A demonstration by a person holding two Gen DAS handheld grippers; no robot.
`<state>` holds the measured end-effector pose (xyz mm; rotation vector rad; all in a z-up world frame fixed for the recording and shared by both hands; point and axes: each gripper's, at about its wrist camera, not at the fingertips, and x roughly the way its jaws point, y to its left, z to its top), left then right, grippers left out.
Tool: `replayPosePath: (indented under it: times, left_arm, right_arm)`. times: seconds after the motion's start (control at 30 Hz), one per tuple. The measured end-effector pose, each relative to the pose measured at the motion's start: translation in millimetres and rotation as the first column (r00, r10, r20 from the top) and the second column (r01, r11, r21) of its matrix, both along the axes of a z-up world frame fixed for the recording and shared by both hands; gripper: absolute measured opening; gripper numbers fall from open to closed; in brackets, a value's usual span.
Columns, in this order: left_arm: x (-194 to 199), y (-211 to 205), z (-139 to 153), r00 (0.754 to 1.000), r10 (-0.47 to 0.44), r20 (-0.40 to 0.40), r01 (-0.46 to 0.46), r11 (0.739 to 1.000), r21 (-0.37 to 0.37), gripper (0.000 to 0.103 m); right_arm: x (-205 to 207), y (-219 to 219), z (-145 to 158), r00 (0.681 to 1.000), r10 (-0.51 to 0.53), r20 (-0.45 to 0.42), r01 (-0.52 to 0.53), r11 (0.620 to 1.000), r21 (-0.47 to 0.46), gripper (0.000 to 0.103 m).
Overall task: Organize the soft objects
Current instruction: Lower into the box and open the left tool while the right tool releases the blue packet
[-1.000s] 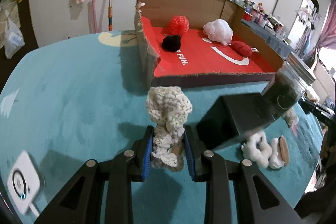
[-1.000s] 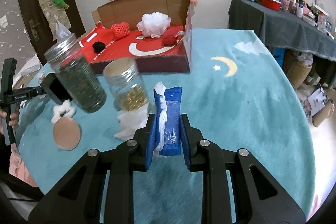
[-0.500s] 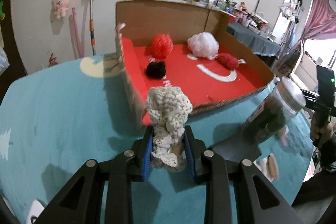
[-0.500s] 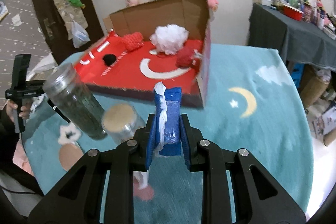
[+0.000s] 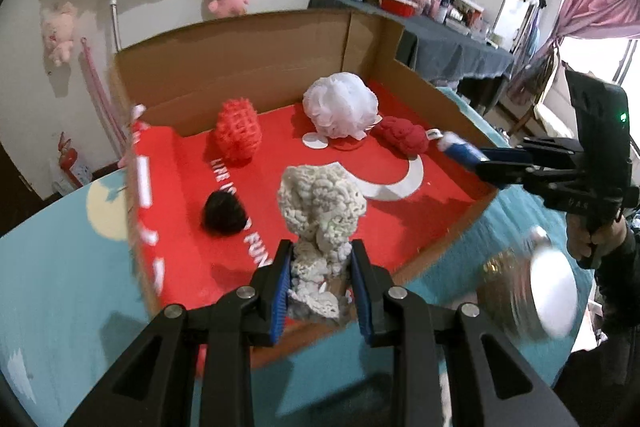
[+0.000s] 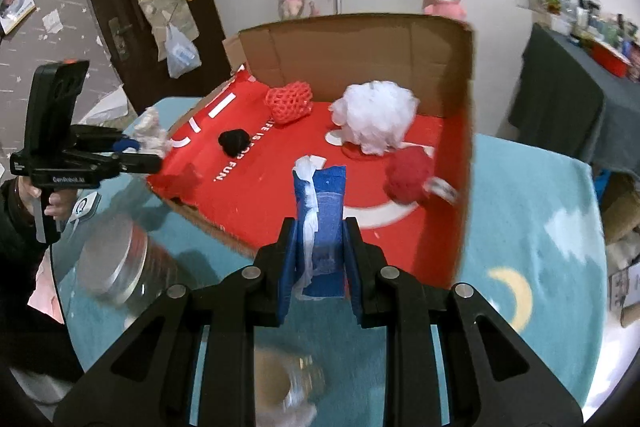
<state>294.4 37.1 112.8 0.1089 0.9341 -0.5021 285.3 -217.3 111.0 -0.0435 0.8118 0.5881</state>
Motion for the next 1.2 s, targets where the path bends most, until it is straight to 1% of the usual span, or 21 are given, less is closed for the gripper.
replayPosePath:
  times: [0.23, 0.27, 0.5, 0.7, 0.83, 1.07, 1.2]
  left_arm:
    - [59, -30, -20, 0.996, 0.003, -0.089, 0.004, 0.997, 0.073, 0.029]
    - [66, -33, -23, 0.995, 0.006, -0.095, 0.002, 0.996, 0.088, 0.029]
    - [103, -48, -45, 0.988, 0.02, -0.154, 0.003, 0.989, 0.147, 0.03]
    - [118, -56, -61, 0.985, 0.035, -0.167, -0.002, 0.98, 0.197, 0.03]
    - [123, -55, -63, 0.986, 0.053, -0.16, -0.022, 0.982, 0.189, 0.032]
    - [127, -50, -62, 0.985, 0.067, -0.156, -0.04, 0.984, 0.171, 0.034]
    - [120, -46, -62, 0.987, 0.065, -0.148, -0.039, 0.984, 0.173, 0.034]
  right_arm:
    - [60, 49, -13, 0.997, 0.029, -0.078, -0.039, 0.991, -0.127, 0.022]
    - [69, 57, -17, 0.994, 0.039, -0.101, -0.053, 0.988, -0.143, 0.022]
    - [109, 80, -35, 0.984, 0.044, -0.171, -0.084, 0.967, -0.239, 0.022]
    - [129, 83, -46, 0.981, 0.025, -0.195, -0.08, 0.957, -0.28, 0.022]
    - [137, 85, -53, 0.978, 0.015, -0.207, -0.075, 0.954, -0.289, 0.022]
    - [138, 80, -53, 0.976, 0.002, -0.218, -0.062, 0.961, -0.271, 0.022]
    - [140, 85, -53, 0.976, 0.003, -0.217, -0.064, 0.959, -0.274, 0.022]
